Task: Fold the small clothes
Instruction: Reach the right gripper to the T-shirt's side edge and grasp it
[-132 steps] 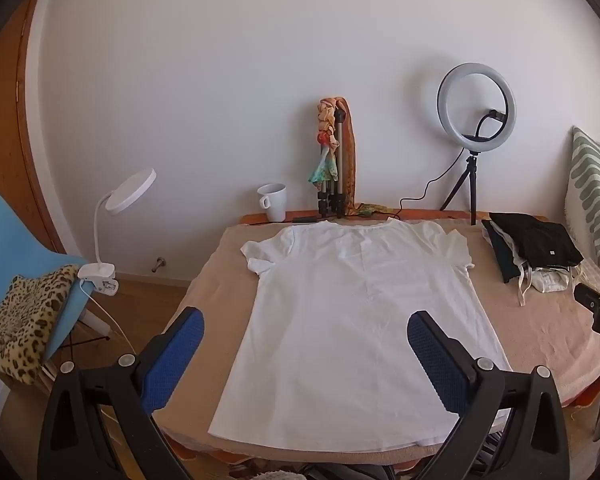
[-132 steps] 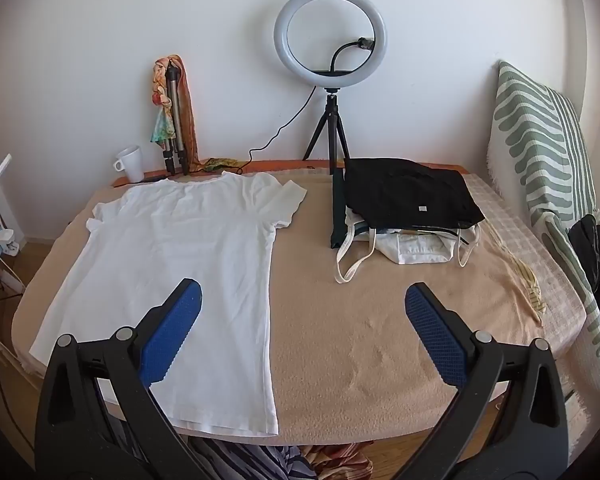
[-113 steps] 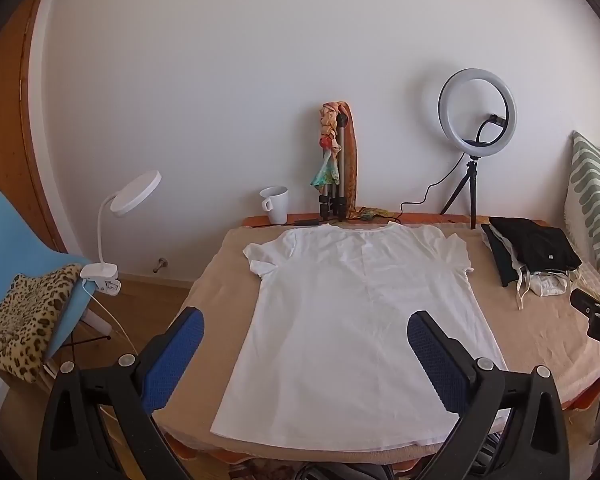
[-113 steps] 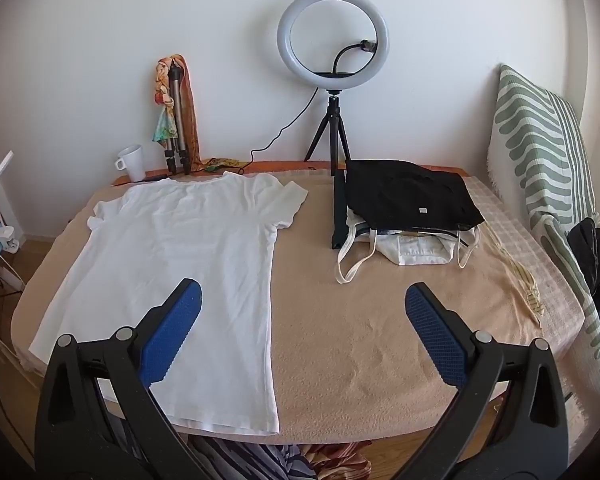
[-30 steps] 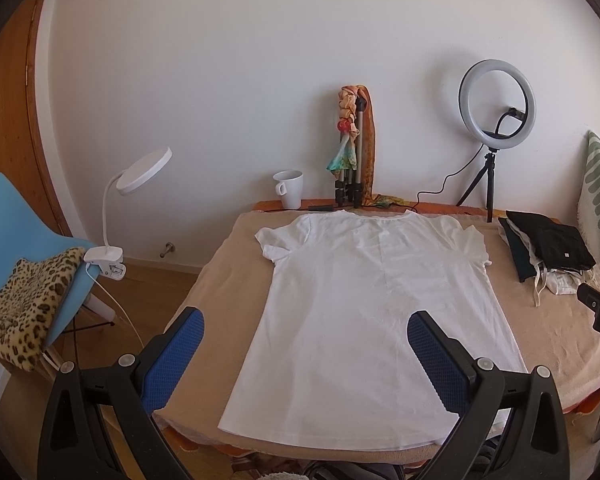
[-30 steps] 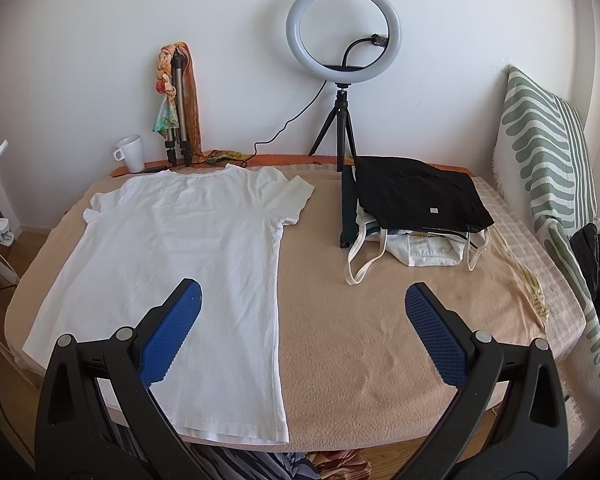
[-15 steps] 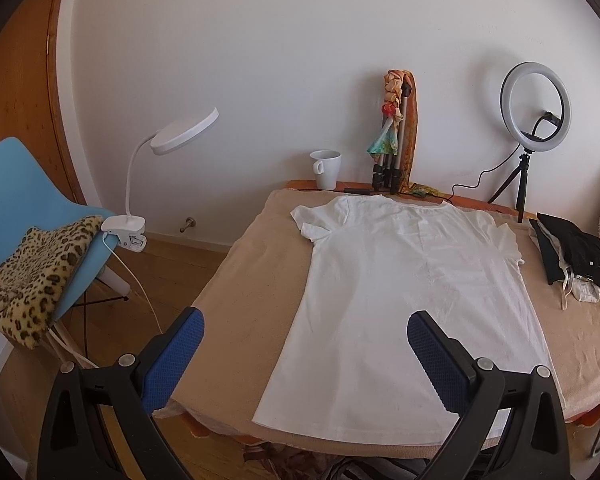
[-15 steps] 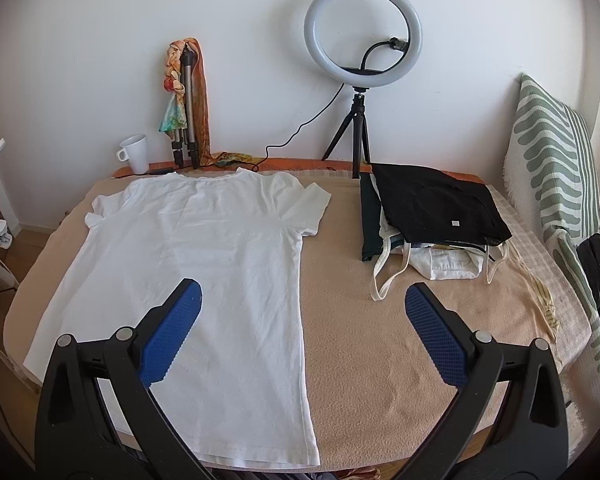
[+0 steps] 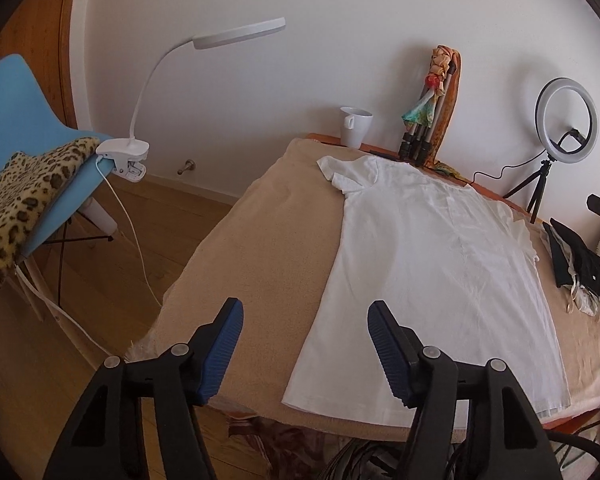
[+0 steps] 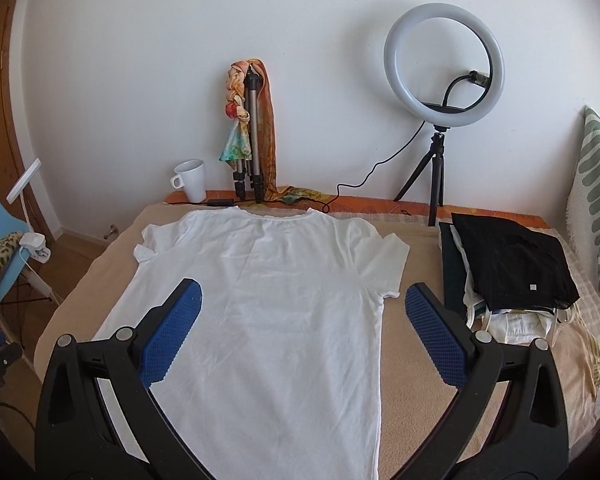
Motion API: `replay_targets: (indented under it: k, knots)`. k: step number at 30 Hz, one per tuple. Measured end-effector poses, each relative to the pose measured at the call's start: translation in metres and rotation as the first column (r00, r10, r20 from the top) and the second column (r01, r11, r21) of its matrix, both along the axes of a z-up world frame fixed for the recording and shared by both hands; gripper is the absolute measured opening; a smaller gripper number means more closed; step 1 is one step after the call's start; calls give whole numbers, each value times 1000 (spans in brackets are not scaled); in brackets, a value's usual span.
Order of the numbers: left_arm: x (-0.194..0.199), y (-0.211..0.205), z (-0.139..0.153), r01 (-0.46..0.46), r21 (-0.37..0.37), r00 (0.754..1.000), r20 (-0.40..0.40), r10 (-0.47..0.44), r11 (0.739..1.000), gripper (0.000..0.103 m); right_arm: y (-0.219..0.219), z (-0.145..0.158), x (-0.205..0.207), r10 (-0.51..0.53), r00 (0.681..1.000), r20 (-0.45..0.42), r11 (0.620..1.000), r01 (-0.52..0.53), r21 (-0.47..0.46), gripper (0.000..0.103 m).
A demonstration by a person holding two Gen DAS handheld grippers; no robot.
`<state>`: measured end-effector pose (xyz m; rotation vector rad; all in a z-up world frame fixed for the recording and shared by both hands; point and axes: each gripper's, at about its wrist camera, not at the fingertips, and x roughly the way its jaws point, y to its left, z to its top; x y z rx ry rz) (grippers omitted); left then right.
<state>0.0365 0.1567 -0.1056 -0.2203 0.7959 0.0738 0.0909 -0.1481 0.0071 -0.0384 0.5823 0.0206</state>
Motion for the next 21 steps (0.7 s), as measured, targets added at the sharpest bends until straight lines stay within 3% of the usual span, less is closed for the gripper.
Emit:
replay_targets:
  k: [5,11,14,21]
  knots:
    - [-3,12,-26,9,-76,998,-55,-13,997,56,29,-2,44,123,991,-54,992,-121,47,103]
    - [-6,12,-46,44,-132,995,-82,-56,990,46,76,-14,97,277,952,-127,959,-266,97,103]
    - [-5,10,-56,54,-142,993,-92,-68,988,46,101,-19,122,308,940,-148,951,-297,89,103]
    - [-2,6,-71,86,-148,990,-102,-102,985,41,148,-36,191,380,893,-239,918,-333,213,103]
